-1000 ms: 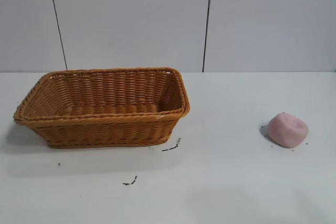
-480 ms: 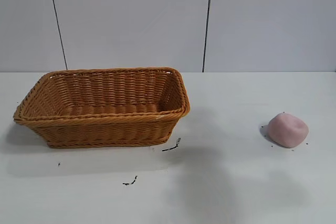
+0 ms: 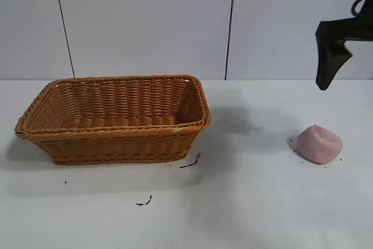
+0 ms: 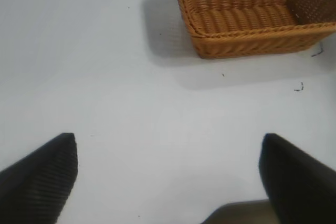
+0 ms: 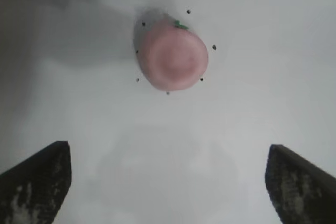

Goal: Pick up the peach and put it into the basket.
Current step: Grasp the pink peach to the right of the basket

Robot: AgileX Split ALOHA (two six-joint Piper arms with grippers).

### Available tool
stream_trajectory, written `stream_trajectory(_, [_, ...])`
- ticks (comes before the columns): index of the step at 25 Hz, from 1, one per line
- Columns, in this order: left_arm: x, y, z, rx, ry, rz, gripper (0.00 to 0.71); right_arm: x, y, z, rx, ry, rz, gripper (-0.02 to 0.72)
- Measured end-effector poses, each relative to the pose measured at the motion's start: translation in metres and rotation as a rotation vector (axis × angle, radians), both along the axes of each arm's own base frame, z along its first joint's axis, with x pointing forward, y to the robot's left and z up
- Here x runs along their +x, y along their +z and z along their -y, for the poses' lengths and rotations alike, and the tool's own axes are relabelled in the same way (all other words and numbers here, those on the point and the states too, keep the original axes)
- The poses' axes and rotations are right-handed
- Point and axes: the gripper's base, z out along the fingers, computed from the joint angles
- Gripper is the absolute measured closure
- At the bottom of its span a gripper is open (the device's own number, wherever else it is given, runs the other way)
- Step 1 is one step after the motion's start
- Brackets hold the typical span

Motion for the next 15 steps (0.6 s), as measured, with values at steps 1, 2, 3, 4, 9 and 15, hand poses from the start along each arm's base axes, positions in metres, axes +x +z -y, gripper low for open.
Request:
stream_trajectory(1, [0.000, 0.000, 0.000, 0.000, 0.000, 0.000, 0.018, 0.003, -0.009, 0.000, -0.001, 0.000, -0.009, 0.014])
stream_trajectory(2, [0.000, 0.000, 0.000, 0.000, 0.000, 0.000, 0.018, 0.005, -0.015, 0.000, -0.001, 0.000, -0.008, 0.014])
stream_trajectory(3, [0.000, 0.000, 0.000, 0.000, 0.000, 0.000, 0.018, 0.007, -0.023, 0.000, -0.002, 0.001, -0.014, 0.014])
stream_trajectory(4, [0.000, 0.000, 0.000, 0.000, 0.000, 0.000, 0.018, 0.009, -0.030, 0.000, -0.003, 0.001, -0.020, 0.014])
stream_trajectory(9, [0.000, 0.000, 0.000, 0.000, 0.000, 0.000, 0.018, 0.009, -0.050, 0.000, -0.005, 0.002, -0.065, 0.014])
stream_trajectory(15, [0.000, 0.000, 0.000, 0.000, 0.000, 0.000, 0.018, 0.011, -0.051, 0.000, -0.005, 0.005, -0.047, 0.014])
